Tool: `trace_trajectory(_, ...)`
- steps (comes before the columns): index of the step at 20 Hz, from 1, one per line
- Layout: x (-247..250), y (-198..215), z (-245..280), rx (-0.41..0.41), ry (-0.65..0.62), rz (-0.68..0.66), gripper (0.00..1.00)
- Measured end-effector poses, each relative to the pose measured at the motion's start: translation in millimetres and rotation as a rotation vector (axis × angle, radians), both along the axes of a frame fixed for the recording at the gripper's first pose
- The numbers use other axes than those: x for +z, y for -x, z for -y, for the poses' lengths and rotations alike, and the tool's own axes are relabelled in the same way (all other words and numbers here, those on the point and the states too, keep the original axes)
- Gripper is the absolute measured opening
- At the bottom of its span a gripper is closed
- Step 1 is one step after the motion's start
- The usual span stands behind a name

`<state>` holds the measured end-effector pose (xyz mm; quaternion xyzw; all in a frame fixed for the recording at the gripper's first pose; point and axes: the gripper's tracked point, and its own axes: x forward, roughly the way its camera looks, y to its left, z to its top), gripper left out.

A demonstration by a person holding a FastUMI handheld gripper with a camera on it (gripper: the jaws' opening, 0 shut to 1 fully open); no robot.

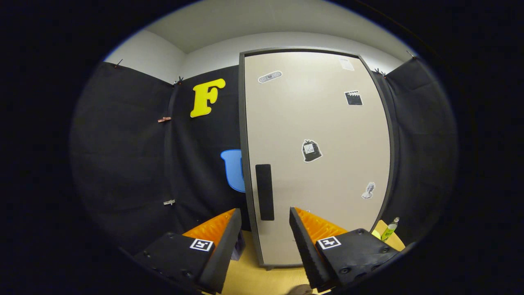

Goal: Open the shoe cabinet door, grab the shoes and put them into the shoe cabinet, then close the shoe cabinet door.

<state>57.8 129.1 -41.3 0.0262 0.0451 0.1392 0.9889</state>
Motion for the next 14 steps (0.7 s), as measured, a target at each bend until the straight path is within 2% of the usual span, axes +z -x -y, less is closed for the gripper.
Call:
trace_trajectory(7, -32.4, -75.7, -22.8, -0.071, 0.030, -0.041, 0.77)
trace_trajectory(14, -50.1, -106.4, -23.4, -0.109, 0.057, -0.058, 0.77)
